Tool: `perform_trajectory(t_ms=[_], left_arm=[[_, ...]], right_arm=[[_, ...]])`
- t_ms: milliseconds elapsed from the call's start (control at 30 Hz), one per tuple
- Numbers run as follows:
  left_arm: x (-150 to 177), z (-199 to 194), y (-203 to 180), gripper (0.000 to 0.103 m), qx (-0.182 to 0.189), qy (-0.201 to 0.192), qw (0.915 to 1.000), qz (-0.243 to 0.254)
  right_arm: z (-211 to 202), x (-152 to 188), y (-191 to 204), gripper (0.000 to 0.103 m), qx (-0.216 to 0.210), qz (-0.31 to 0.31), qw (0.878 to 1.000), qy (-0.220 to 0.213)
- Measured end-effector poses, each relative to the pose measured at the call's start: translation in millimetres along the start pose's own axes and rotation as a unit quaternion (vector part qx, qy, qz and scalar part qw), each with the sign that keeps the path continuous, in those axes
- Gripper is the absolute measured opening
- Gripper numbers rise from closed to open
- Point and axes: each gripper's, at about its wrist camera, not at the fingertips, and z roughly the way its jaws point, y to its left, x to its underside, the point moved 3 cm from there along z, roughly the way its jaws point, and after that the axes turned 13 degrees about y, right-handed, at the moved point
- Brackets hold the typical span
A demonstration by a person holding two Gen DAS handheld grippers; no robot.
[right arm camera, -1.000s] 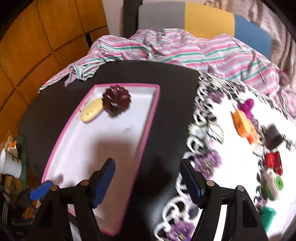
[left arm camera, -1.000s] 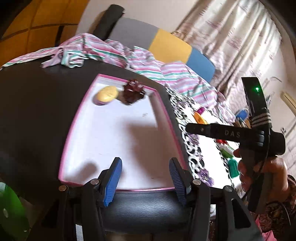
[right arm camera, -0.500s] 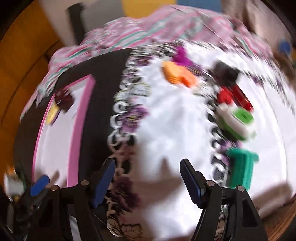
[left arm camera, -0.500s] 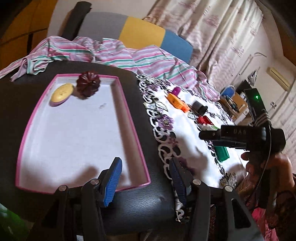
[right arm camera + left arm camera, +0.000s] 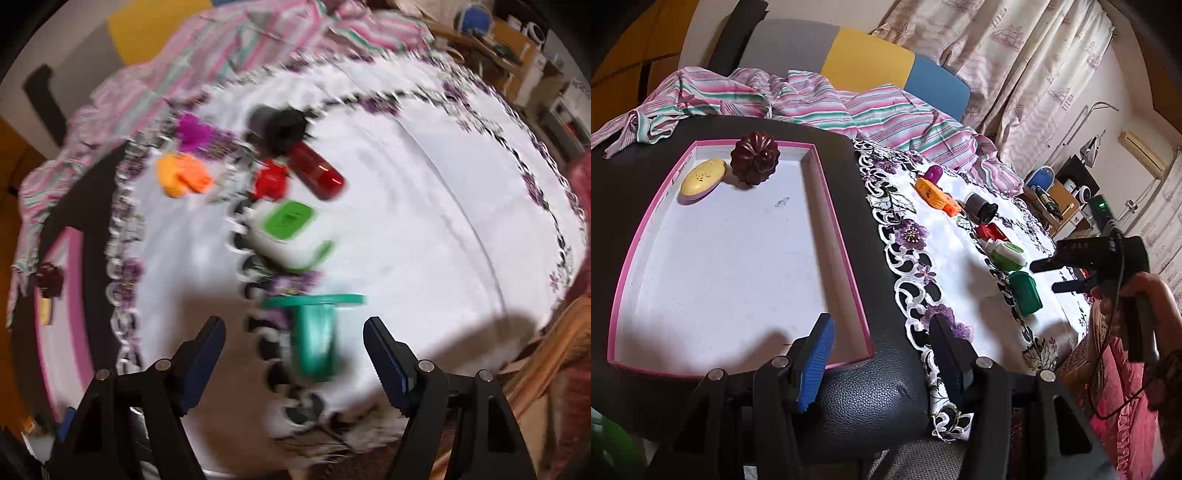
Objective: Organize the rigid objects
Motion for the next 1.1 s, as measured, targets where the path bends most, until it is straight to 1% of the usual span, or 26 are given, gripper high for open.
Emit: perform_trajectory(t_ms=[67, 100, 167, 200, 233, 300, 333, 400, 533, 567, 600, 633, 667, 700, 733, 767, 800, 833, 933, 1000, 1033, 1100], left_arm=[[0.1, -1.1, -0.8, 0.054, 0.003, -0.001, 1.0000, 0.000], [0.2, -1.8, -0.8, 0.054, 0.003, -0.002, 1.0000, 0.000], [0.1, -2.9, -0.1, 0.054, 0.003, -0.003, 1.0000, -0.001], [0.3, -3.6, 0.4, 0.054, 0.002, -0.004, 1.0000, -0.002], [0.4, -4.7, 1.5, 0.054, 0.000, -0.006, 1.0000, -0.004], [-0.1, -6.8, 4.4, 0.054, -0.001, -0.008, 0.9999, -0.010], [-0.8, -7.9, 5.8, 0.054, -0.001, -0.009, 0.9999, -0.013], [-2.1, -8.7, 6.9, 0.054, -0.001, -0.009, 0.9998, -0.019], [-4.9, -9.9, 3.1, 0.054, -0.008, -0.008, 0.9998, -0.016], [-5.2, -10.1, 1.3, 0.054, -0.010, -0.008, 0.9998, -0.013], [-5.7, -10.2, -0.4, 0.054, -0.012, -0.008, 0.9998, -0.011], [-6.0, -10.4, -2.5, 0.054, -0.013, -0.009, 0.9998, -0.008], [-6.4, -10.2, -3.7, 0.054, -0.013, -0.009, 0.9998, -0.008], [-6.6, -9.6, -4.4, 0.054, -0.012, -0.009, 0.9999, -0.008], [-7.4, -8.0, -6.2, 0.054, -0.010, -0.006, 0.9999, -0.008], [-8.4, -4.7, -8.9, 0.054, -0.006, -0.002, 0.9999, -0.007], [-9.6, -2.4, -11.7, 0.054, -0.005, 0.001, 1.0000, -0.006], [-10.5, -1.2, -13.9, 0.054, -0.004, 0.002, 1.0000, -0.005], [-14.5, 3.2, -27.0, 0.054, 0.001, 0.007, 1.0000, 0.006], [-17.6, 5.3, -37.6, 0.054, 0.005, 0.010, 0.9998, 0.016], [-18.3, 6.4, -40.8, 0.054, 0.005, 0.012, 0.9997, 0.020], [-21.4, 9.2, -50.6, 0.054, 0.004, 0.015, 0.9994, 0.031]], right_arm=[[10.5, -5.7, -6.0, 0.073, -0.011, 0.005, 0.999, 0.033], [17.6, -9.1, -7.1, 0.069, -0.014, 0.006, 0.999, 0.050], [26.4, -14.4, -8.2, 0.058, -0.024, 0.008, 0.998, 0.062], [29.6, -16.6, -5.6, 0.045, -0.029, 0.003, 0.998, 0.064], [31.8, -18.3, -1.4, 0.037, -0.027, -0.004, 0.997, 0.066], [33.7, -19.2, 13.3, 0.033, -0.033, -0.019, 0.997, 0.060], [34.7, -19.5, 21.3, 0.033, -0.030, -0.030, 0.998, 0.055], [34.9, -18.1, 40.3, 0.032, -0.041, -0.054, 0.997, 0.045], [35.4, -12.0, 85.7, 0.032, -0.070, -0.111, 0.991, 0.025], [32.7, -11.3, 93.5, 0.034, -0.067, -0.130, 0.989, 0.018], [28.6, -12.3, 99.0, 0.041, -0.060, -0.139, 0.988, 0.009], [20.4, -13.6, 99.3, 0.046, -0.052, -0.146, 0.988, -0.009], [7.8, -16.6, 95.8, 0.046, -0.041, -0.154, 0.987, -0.035], [2.1, -19.5, 92.9, 0.049, -0.032, -0.157, 0.986, -0.048], [-6.8, -23.8, 86.3, 0.057, -0.016, -0.159, 0.985, -0.065], [-15.0, -29.0, 78.3, 0.060, 0.005, -0.159, 0.984, -0.080], [-20.2, -34.5, 71.6, 0.067, 0.020, -0.163, 0.983, -0.085], [-21.7, -39.9, 66.0, 0.069, 0.037, -0.169, 0.981, -0.084], [-16.6, -52.7, 49.4, 0.069, 0.081, -0.178, 0.978, -0.067], [-4.0, -62.4, 45.2, 0.067, 0.085, -0.190, 0.977, -0.044], [0.7, -65.5, 42.8, 0.065, 0.081, -0.191, 0.978, -0.037], [9.6, -70.9, 39.8, 0.066, 0.080, -0.185, 0.979, -0.029]])
